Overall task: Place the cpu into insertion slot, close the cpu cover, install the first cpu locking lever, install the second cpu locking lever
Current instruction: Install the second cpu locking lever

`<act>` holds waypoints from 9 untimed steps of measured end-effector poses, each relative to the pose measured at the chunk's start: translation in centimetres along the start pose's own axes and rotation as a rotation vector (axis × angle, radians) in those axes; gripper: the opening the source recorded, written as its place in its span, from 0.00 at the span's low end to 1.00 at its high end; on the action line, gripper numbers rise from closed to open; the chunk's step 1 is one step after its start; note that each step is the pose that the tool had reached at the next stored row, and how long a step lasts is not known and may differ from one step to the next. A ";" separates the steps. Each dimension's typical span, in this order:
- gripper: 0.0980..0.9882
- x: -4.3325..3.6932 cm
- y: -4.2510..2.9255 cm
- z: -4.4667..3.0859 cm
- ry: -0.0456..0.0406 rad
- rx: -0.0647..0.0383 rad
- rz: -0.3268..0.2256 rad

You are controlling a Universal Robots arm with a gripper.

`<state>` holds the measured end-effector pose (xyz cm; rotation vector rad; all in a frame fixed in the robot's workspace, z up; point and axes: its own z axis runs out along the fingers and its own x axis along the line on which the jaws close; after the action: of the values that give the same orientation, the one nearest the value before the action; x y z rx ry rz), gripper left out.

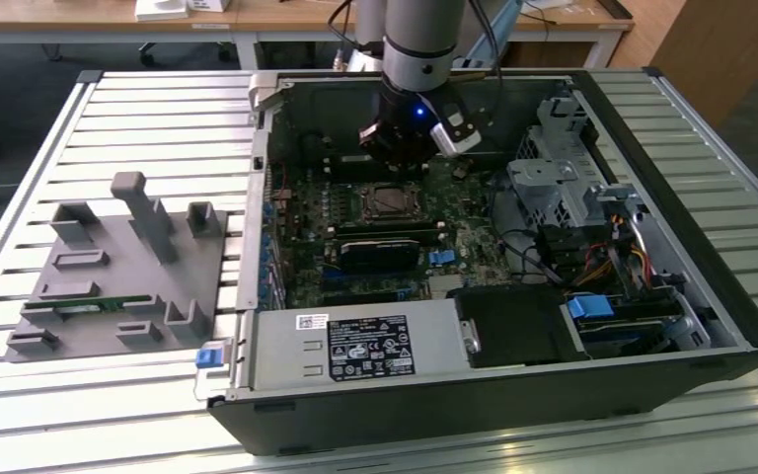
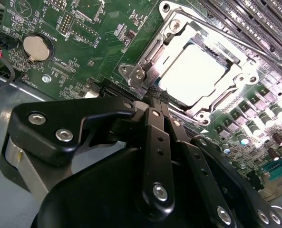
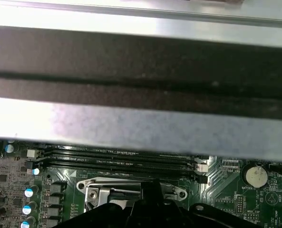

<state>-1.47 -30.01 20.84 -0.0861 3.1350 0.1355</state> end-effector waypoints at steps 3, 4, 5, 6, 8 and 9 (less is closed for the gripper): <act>0.01 0.00 -0.11 0.00 0.0000 0.000 0.000; 0.01 0.01 -0.16 -0.01 0.0000 0.000 0.000; 0.01 0.01 -0.23 -0.02 0.0001 0.000 0.000; 0.01 0.02 -0.30 -0.02 0.0000 0.000 0.000; 0.01 0.03 -0.51 -0.04 0.0000 0.000 0.000; 0.01 0.03 -0.63 -0.05 0.0000 0.000 0.000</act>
<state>-1.47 -30.64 20.83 -0.0860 3.1351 0.1356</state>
